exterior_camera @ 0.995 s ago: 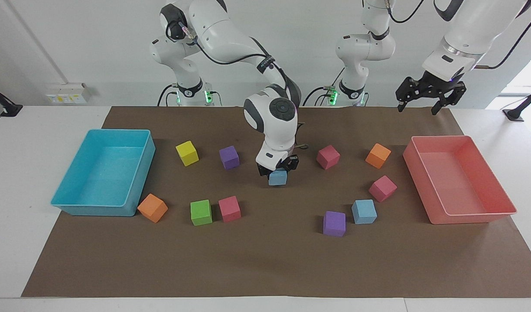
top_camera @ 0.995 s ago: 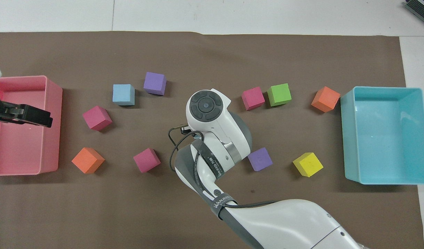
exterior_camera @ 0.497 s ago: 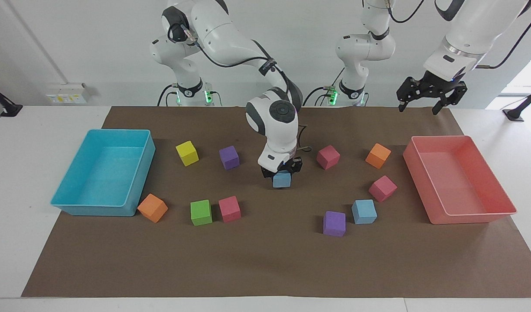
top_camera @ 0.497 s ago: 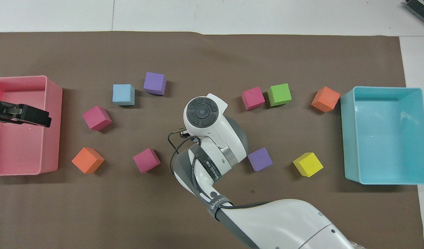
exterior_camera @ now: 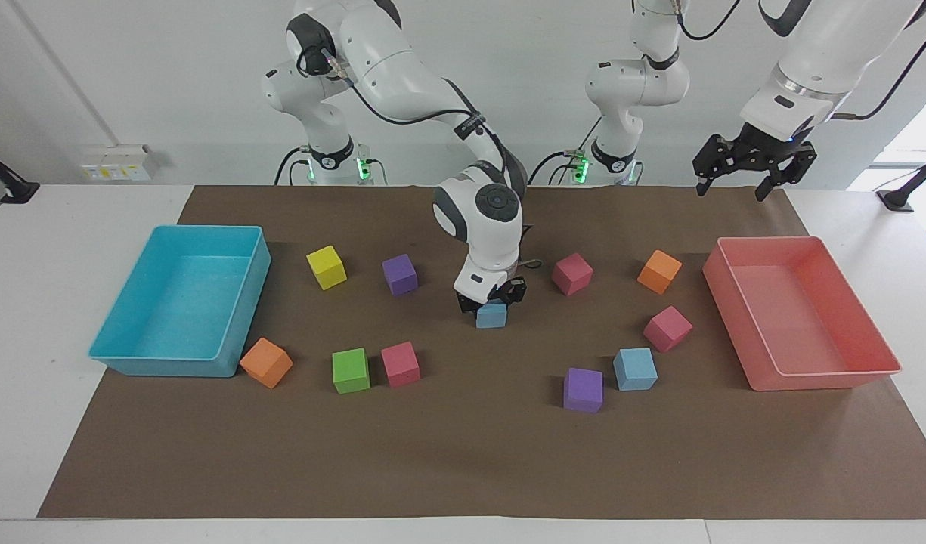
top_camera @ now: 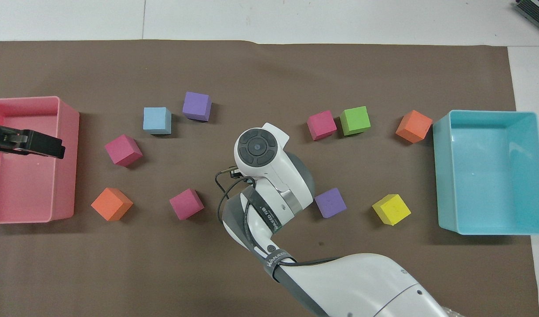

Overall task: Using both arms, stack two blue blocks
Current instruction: 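Carry the light-blue cube with the right gripper toward the table center, then release the cube with the right gripper while the left gripper reaches out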

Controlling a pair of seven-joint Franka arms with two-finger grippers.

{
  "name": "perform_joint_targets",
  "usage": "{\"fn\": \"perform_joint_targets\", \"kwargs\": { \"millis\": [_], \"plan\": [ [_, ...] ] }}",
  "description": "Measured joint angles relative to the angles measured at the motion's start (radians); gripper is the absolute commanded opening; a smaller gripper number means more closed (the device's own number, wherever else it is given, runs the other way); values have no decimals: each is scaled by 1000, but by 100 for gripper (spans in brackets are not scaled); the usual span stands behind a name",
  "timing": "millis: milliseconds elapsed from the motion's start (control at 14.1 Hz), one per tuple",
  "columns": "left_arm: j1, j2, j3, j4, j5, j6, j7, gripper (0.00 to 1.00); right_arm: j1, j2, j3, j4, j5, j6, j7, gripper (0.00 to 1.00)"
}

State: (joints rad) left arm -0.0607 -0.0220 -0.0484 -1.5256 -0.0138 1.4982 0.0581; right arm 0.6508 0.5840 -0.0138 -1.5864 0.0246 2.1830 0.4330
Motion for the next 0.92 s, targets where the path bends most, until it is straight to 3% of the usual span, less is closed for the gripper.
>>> {"fn": "perform_joint_targets", "kwargs": {
  "millis": [426,924],
  "plan": [
    [0,0,-1,0,0,36,0,100,-2,-9,-2,3,0,4,0,100],
    [0,6,-4,0,0,60,0,100,-48,-139,-10,5,11,-74,-38,100]
  ]
}}
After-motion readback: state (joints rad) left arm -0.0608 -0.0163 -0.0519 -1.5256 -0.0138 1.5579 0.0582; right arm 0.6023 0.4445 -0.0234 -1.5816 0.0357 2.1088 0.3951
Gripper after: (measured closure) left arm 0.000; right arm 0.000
